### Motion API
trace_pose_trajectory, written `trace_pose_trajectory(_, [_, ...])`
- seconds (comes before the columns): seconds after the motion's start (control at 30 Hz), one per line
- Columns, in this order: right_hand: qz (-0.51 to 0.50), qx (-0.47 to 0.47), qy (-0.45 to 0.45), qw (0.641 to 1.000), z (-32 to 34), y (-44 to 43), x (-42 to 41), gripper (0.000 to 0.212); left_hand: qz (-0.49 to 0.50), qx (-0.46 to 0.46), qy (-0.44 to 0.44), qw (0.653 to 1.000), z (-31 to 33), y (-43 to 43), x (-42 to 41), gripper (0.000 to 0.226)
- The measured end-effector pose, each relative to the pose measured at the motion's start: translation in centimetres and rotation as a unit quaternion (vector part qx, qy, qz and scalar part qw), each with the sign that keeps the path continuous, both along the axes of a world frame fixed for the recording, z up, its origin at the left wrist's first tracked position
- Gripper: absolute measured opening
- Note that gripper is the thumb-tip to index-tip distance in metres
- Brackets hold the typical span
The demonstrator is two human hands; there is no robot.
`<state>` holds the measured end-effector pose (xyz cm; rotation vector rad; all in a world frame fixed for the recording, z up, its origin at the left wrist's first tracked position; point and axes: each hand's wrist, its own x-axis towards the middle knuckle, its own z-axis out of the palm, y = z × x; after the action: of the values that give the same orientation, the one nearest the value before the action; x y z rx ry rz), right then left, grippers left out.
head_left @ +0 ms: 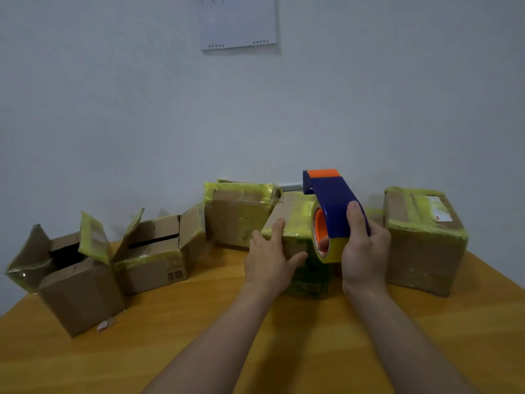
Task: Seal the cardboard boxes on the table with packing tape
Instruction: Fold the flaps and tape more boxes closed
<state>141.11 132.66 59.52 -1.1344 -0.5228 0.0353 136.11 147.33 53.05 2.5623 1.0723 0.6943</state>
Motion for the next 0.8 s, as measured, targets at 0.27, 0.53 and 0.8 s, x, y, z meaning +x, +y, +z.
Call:
trace_pose_trajectory(0.27, [0.045,-0.028,-0.016,0.998,-1.0,2.8,0.4,0.033,-0.014,0.049,-0.136,0.989,4.5,6.5,1.1,0.049])
trace_pose_trajectory(0.53, [0.042,-0.036,-0.058,0.997,-1.8,4.7,1.1,0.025,-0.061,0.087,0.116,0.988,7.5,13.6,5.7,0.088])
trace_pose_trajectory(0.8, [0.029,-0.069,-0.082,0.994,-1.8,5.1,0.9,0.023,-0.042,0.073,0.064,0.994,7.8,15.7,5.4,0.024])
